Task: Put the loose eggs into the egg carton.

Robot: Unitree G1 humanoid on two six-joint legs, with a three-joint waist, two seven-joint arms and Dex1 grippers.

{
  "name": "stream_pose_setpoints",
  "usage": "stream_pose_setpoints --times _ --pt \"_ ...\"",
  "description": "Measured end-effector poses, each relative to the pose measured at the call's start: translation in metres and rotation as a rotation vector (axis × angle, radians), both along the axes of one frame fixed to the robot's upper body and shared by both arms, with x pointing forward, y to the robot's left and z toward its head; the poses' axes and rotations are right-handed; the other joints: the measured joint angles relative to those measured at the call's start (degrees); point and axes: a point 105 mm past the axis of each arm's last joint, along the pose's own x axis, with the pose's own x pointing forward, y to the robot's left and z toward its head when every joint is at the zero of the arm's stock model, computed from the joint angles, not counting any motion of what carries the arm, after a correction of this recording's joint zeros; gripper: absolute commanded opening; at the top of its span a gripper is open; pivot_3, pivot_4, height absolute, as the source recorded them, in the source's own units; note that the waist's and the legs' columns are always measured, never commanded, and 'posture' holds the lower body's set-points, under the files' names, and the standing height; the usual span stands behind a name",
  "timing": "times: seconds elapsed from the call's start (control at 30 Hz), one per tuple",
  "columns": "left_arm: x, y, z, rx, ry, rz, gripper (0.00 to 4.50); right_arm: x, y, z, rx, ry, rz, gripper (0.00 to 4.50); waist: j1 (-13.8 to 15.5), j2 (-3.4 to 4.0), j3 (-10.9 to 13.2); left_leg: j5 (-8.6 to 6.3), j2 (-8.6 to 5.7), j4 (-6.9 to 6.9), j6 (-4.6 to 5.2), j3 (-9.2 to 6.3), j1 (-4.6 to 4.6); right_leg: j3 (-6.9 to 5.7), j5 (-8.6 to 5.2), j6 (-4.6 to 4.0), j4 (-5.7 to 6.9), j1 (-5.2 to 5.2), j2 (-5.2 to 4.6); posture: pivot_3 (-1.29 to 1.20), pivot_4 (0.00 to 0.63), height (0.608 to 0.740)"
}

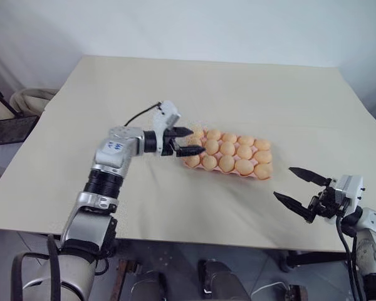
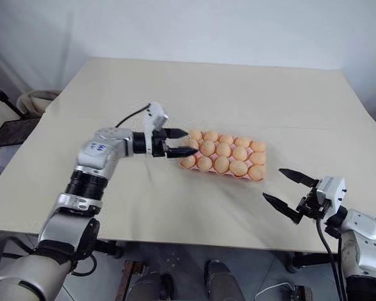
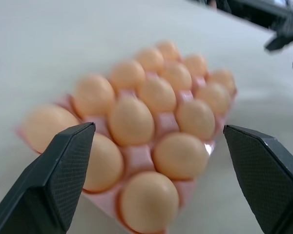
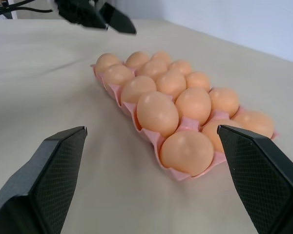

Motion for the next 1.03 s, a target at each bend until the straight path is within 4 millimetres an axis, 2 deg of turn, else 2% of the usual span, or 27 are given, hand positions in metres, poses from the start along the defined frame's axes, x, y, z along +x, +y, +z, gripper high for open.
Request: stream_pose_setpoints --times 0.1,0.2,0.27,0.4,0.47,0.53,0.63,0.77,1.03 --pt "0.003 0.020 0.025 -0.032 -0.060 0.034 4.48 0.002 -0.003 0.001 -0.012 -0.005 0.006 4.50 -0.30 0.00 0.00 0.09 0.00 0.00 -0.16 0.02 0.03 0.01 0.00 0.00 0.03 0.00 0.01 0.00 0.150 0.740" --pt "-0.006 0.046 0.039 -0.003 -0.122 0.031 4.48 0.005 -0.006 0.003 -0.017 -0.005 0.015 4.50 -0.64 0.02 0.00 0.21 0.01 -0.11 -0.36 0.04 0.11 0.02 -0.02 -0.03 0.07 0.00 0.01 0.00 0.150 0.740" --pt "-0.017 0.065 0.035 0.036 -0.128 0.021 4.48 0.006 -0.008 0.004 -0.026 -0.002 0.021 4.50 -0.76 0.03 0.00 0.23 0.04 -0.15 -0.42 0.05 0.14 0.00 -0.05 -0.08 0.09 -0.01 0.01 0.00 0.150 0.740" --pt "-0.032 0.111 0.002 0.141 -0.042 0.096 4.48 0.007 -0.016 0.009 -0.050 -0.002 0.026 4.50 -1.14 0.02 0.01 0.29 0.06 -0.13 -0.49 0.00 0.12 -0.04 -0.12 -0.17 0.26 -0.09 -0.01 0.00 0.150 0.740" --pt "-0.038 0.133 -0.003 0.153 -0.047 0.139 4.48 0.006 -0.020 0.011 -0.063 -0.001 0.029 4.50 -1.21 -0.02 0.03 0.32 0.04 -0.11 -0.47 -0.01 0.08 -0.04 -0.13 -0.20 0.32 -0.15 -0.05 0.00 0.150 0.740" --pt "-0.044 0.151 0.003 0.148 -0.115 0.178 4.48 0.005 -0.027 0.013 -0.082 0.010 0.033 4.50 -1.30 -0.02 0.03 0.34 0.01 -0.11 -0.42 -0.02 0.10 -0.06 -0.14 -0.22 0.35 -0.14 -0.13 0.00 0.150 0.740" --pt "-0.050 0.163 0.009 0.128 -0.189 0.194 4.48 0.006 -0.030 0.017 -0.091 0.009 0.053 4.50 -1.24 -0.03 0.03 0.30 -0.07 -0.11 -0.20 -0.04 0.13 -0.10 -0.14 -0.22 0.35 -0.10 -0.25 0.00 0.150 0.740" --pt "-0.059 0.176 -0.005 0.109 -0.197 0.220 4.48 0.006 -0.036 0.013 -0.081 0.037 0.054 4.50 -1.33 -0.03 0.03 0.32 -0.10 -0.14 -0.15 -0.06 0.10 -0.14 -0.14 -0.23 0.36 -0.10 -0.33 0.00 0.150 0.740" --pt "-0.074 0.183 -0.017 0.086 -0.186 0.211 4.48 0.006 -0.039 0.009 -0.080 0.047 0.052 4.50 -1.59 -0.03 0.03 0.30 -0.09 -0.21 -0.17 -0.07 0.10 -0.17 -0.15 -0.25 0.36 -0.13 -0.33 0.00 0.150 0.740"
